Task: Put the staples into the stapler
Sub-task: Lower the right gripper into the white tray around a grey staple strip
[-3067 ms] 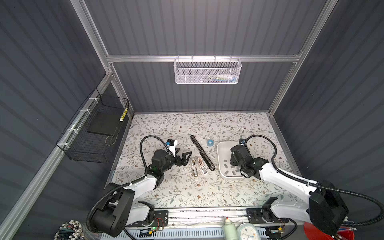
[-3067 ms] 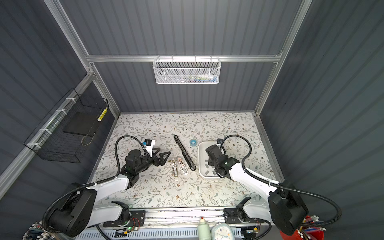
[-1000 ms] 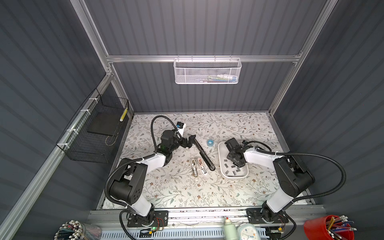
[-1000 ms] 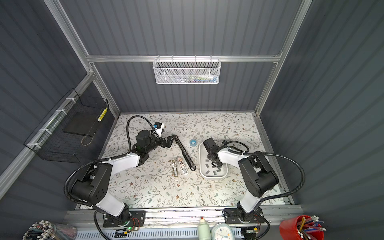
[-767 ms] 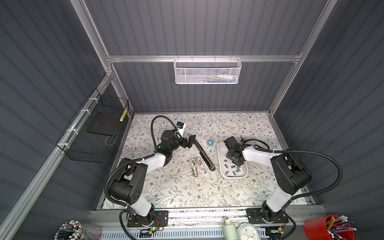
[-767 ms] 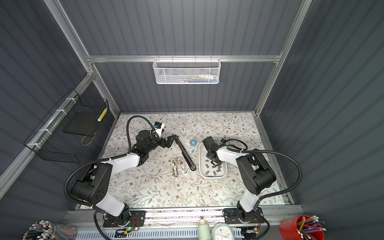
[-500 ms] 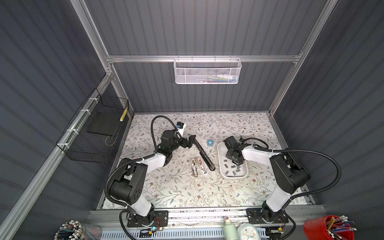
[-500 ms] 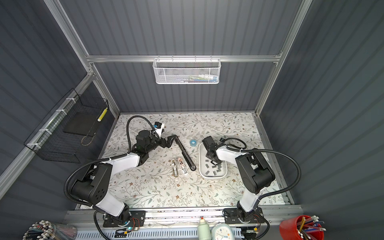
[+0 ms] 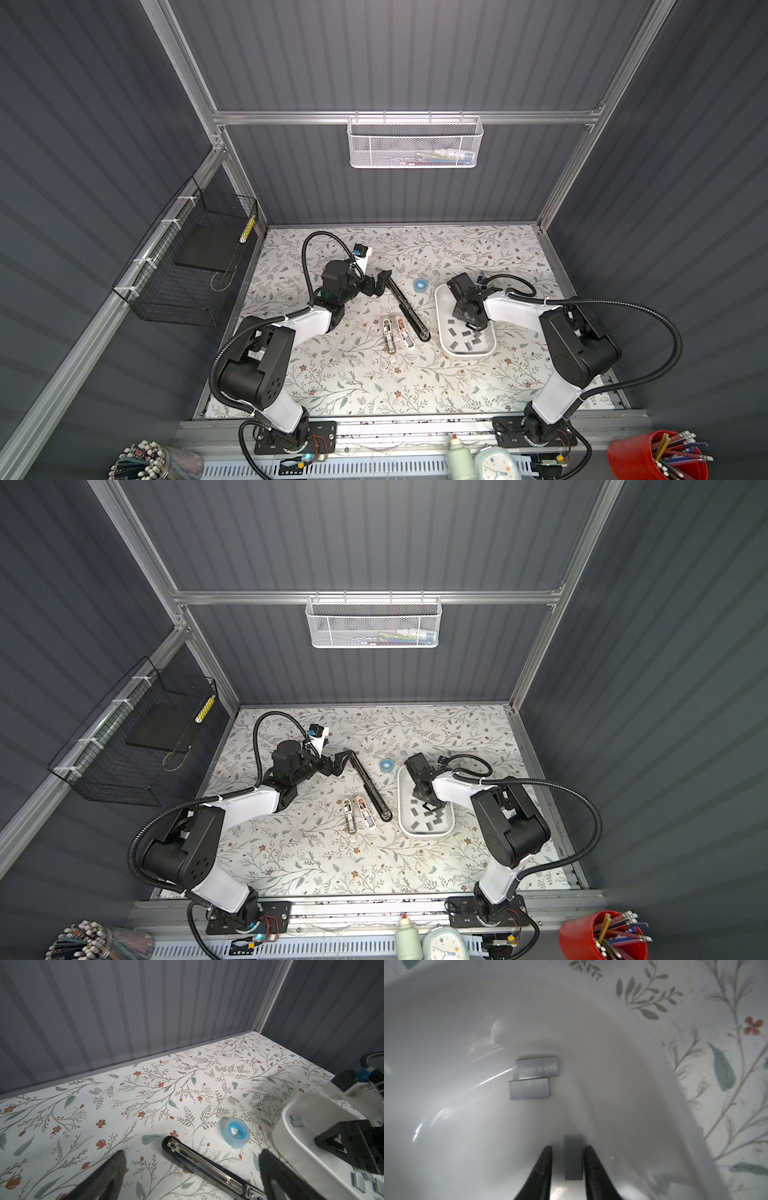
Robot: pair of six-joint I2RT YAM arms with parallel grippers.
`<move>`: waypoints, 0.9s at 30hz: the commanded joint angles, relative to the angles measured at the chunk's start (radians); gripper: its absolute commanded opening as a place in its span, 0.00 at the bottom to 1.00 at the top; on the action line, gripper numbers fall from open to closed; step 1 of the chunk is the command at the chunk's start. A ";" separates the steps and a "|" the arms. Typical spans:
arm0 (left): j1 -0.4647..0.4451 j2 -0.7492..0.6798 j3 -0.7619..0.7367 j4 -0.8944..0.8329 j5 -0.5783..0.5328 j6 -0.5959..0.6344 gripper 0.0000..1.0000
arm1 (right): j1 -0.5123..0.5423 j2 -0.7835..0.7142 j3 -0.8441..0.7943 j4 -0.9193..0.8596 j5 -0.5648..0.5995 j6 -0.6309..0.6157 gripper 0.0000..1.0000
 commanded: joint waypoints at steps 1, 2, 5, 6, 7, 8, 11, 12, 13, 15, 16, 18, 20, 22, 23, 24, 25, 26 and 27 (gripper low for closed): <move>-0.005 -0.004 0.023 -0.017 0.020 0.012 1.00 | -0.002 0.021 -0.018 -0.034 -0.031 -0.015 0.23; -0.005 -0.003 0.025 -0.019 0.020 0.012 1.00 | 0.000 0.021 -0.017 -0.034 -0.039 -0.019 0.21; -0.005 -0.003 0.025 -0.020 0.023 0.012 1.00 | 0.009 0.018 -0.015 -0.033 -0.046 -0.021 0.18; -0.005 -0.001 0.025 -0.020 0.024 0.012 1.00 | 0.015 0.016 -0.015 -0.033 -0.049 -0.020 0.18; -0.005 -0.001 0.025 -0.019 0.024 0.011 1.00 | 0.020 0.015 -0.014 -0.034 -0.051 -0.021 0.18; -0.005 0.000 0.026 -0.020 0.025 0.011 1.00 | 0.026 0.013 -0.012 -0.034 -0.055 -0.021 0.18; -0.005 0.005 0.031 -0.025 0.030 0.010 1.00 | 0.043 0.013 -0.005 -0.033 -0.061 -0.020 0.17; -0.005 0.005 0.031 -0.026 0.031 0.009 1.00 | 0.048 0.015 0.000 -0.034 -0.064 -0.020 0.17; -0.004 0.003 0.032 -0.028 0.031 0.010 1.00 | 0.052 0.016 0.003 -0.034 -0.066 -0.019 0.17; -0.005 0.003 0.031 -0.028 0.031 0.011 1.00 | 0.056 0.019 0.008 -0.034 -0.071 -0.020 0.18; -0.005 0.002 0.031 -0.028 0.030 0.011 1.00 | 0.057 0.017 0.007 -0.010 -0.072 -0.021 0.19; -0.005 0.002 0.031 -0.028 0.031 0.011 1.00 | 0.055 0.015 0.005 -0.002 -0.064 -0.027 0.23; -0.005 0.003 0.031 -0.028 0.032 0.011 1.00 | 0.051 0.012 0.005 -0.005 -0.059 -0.034 0.28; -0.004 0.002 0.032 -0.029 0.032 0.011 1.00 | 0.046 0.008 0.005 -0.006 -0.061 -0.038 0.32; -0.005 0.000 0.031 -0.030 0.031 0.011 1.00 | 0.044 0.005 0.003 -0.007 -0.059 -0.042 0.32; -0.005 0.000 0.031 -0.030 0.032 0.011 1.00 | 0.042 0.002 0.003 -0.008 -0.056 -0.045 0.33; -0.004 0.001 0.030 -0.030 0.031 0.011 1.00 | 0.041 0.000 0.003 -0.009 -0.051 -0.046 0.33; -0.004 0.000 0.031 -0.031 0.031 0.010 1.00 | 0.038 -0.002 0.002 -0.009 -0.048 -0.049 0.33; -0.005 0.000 0.031 -0.030 0.033 0.010 1.00 | 0.035 -0.004 0.002 -0.009 -0.047 -0.052 0.34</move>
